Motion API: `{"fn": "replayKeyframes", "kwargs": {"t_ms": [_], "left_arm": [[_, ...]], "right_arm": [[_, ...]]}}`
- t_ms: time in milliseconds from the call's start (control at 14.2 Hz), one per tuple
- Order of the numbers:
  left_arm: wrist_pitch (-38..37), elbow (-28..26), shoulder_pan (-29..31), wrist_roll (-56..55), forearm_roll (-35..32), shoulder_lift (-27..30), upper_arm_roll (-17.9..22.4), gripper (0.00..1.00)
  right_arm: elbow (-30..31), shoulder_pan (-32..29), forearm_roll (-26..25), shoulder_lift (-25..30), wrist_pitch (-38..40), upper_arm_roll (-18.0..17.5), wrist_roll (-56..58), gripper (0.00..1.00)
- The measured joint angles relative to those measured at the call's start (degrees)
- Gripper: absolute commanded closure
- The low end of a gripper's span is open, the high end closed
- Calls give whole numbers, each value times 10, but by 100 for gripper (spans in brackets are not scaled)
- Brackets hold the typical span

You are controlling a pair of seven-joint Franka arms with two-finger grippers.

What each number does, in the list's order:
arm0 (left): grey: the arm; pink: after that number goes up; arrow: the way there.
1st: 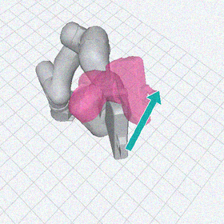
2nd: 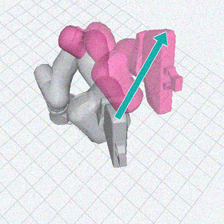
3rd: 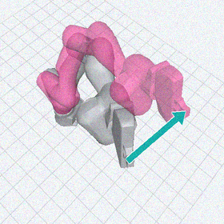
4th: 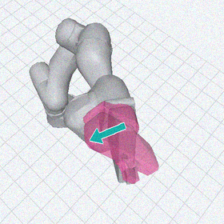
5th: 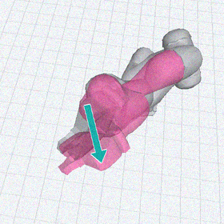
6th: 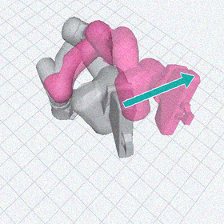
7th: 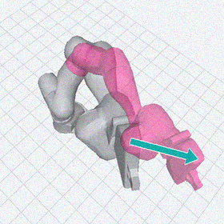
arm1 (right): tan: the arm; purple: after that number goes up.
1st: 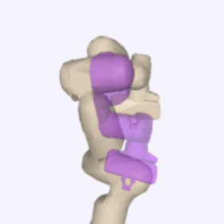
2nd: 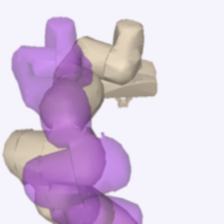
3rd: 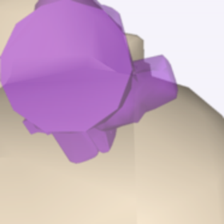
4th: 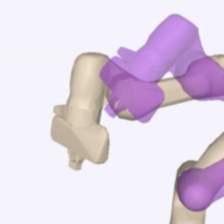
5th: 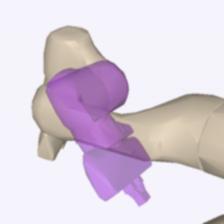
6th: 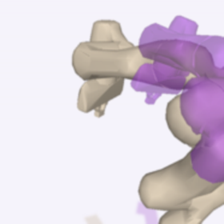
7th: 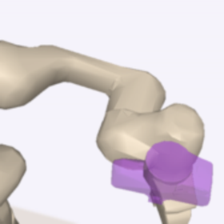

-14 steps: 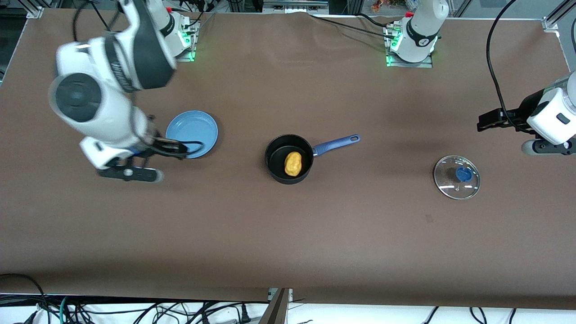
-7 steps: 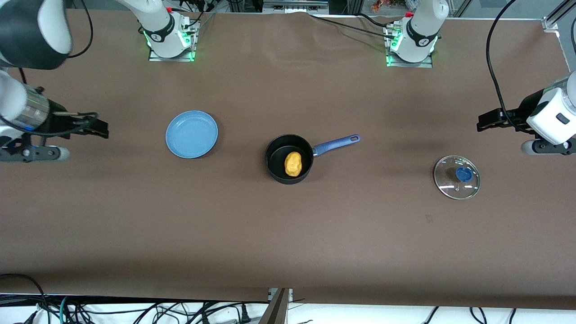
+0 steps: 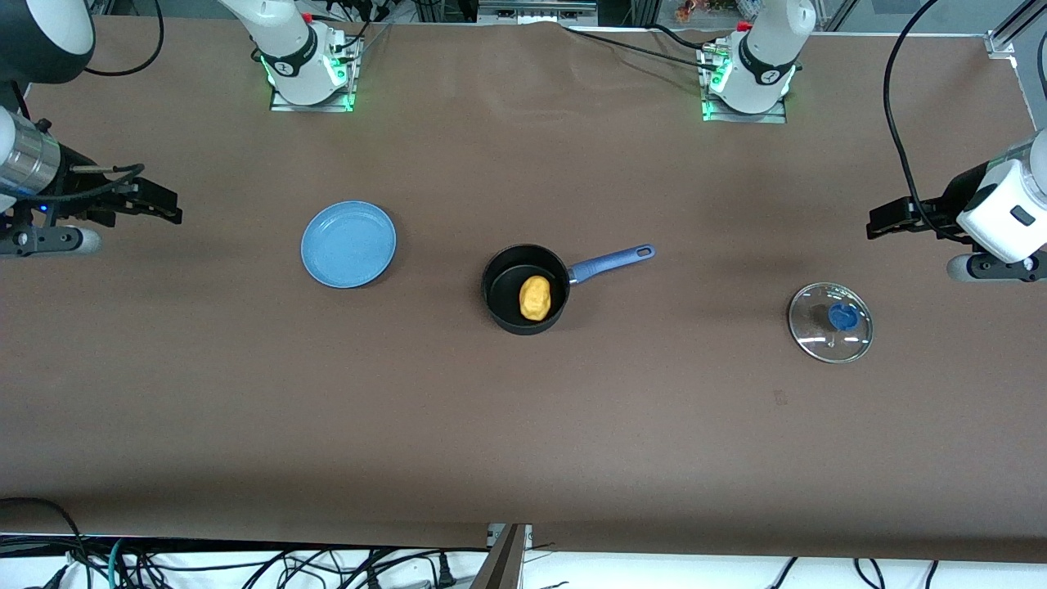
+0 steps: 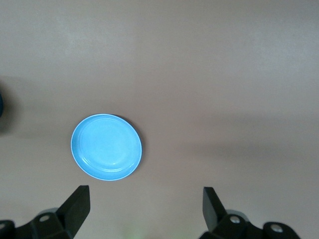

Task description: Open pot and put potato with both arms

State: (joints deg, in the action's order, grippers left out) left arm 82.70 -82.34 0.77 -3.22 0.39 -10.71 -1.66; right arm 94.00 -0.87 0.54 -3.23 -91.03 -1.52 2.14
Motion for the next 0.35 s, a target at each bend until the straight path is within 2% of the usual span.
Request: {"fn": "replayKeyframes", "kwargs": {"t_ms": [353], "left_arm": [[0,0,0,0,0,0,0,0]], "right_arm": [[12,-8,0,27,6,3,0,0]]}}
